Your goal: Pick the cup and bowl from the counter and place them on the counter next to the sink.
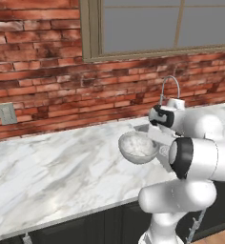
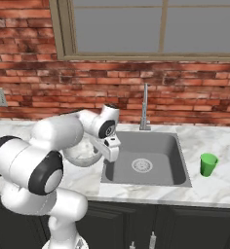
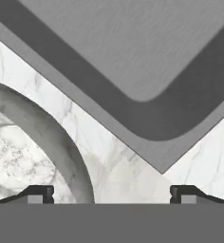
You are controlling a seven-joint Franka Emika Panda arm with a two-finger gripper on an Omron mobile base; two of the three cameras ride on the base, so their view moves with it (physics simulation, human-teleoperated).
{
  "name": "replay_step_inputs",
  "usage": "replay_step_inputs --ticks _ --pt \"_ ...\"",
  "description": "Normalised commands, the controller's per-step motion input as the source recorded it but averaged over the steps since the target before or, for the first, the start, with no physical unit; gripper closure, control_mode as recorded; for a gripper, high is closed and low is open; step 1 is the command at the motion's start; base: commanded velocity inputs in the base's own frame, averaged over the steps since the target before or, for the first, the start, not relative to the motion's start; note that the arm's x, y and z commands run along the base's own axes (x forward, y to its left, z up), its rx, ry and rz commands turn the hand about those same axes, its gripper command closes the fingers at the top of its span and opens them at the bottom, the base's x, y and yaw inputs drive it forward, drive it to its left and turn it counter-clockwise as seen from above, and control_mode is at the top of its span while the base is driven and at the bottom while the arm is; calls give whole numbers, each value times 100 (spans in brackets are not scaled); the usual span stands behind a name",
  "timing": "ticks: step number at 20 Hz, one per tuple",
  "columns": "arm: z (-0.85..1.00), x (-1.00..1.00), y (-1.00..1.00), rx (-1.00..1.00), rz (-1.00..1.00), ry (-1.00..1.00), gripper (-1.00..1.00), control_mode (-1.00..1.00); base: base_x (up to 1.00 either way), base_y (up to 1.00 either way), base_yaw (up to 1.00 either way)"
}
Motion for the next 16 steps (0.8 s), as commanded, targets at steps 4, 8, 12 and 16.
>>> replay_step_inputs --ticks 4,8,12,16 --pt "64 -72 10 0 0 -10 -100 -100 0 0 0" --pt "81 -81 18 0 4 -9 -100 -100 0 0 0" --pt "85 -71 24 0 10 -3 -100 -100 0 0 0" --pt "62 -67 36 0 21 -7 -100 -100 0 0 0"
